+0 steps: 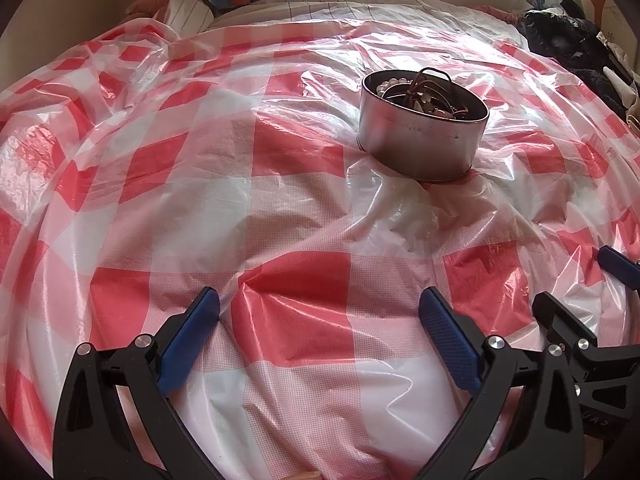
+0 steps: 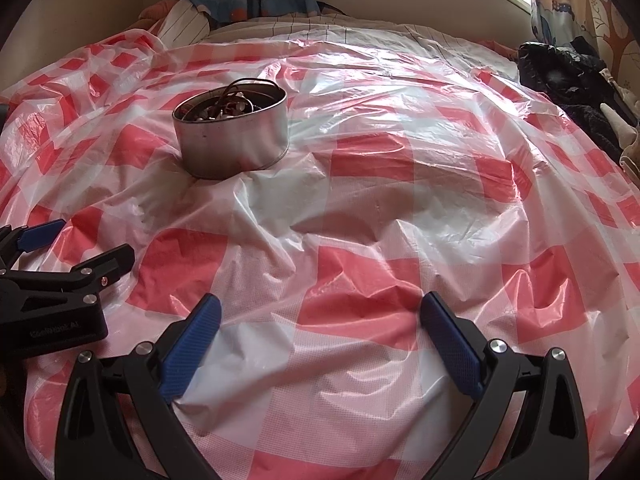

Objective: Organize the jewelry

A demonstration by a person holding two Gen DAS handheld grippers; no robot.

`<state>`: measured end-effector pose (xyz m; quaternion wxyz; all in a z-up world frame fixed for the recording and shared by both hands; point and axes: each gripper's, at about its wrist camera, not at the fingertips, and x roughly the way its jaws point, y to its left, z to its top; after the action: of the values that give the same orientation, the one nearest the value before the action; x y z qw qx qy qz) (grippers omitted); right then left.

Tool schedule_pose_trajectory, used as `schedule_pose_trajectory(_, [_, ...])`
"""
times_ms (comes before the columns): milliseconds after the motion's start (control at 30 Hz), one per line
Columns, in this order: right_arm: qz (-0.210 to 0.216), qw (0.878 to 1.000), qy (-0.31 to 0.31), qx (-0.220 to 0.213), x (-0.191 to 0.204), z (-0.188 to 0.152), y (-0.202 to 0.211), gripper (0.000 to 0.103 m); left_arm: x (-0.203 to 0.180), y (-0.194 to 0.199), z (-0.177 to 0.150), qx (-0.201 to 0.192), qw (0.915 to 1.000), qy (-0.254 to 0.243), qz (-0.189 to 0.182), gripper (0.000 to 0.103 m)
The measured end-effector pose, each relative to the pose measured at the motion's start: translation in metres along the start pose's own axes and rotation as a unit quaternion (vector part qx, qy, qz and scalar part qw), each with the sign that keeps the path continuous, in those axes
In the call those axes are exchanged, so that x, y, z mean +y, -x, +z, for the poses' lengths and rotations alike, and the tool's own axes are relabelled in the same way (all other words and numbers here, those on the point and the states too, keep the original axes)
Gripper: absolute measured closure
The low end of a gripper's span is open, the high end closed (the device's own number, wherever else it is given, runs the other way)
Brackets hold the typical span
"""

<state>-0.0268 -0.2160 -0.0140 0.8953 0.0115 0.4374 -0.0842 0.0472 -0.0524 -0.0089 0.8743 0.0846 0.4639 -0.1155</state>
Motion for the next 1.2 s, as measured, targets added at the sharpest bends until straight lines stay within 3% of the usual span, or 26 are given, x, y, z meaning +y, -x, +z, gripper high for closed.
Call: schedule_pose_trajectory(1200, [-0.001, 1.000, 0.002, 0.002, 0.0026, -0.0008, 0.0003, 0.007, 0.0022, 0.0010, -0.0010, -0.001, 0.9998, 0.011, 0.015, 0.007])
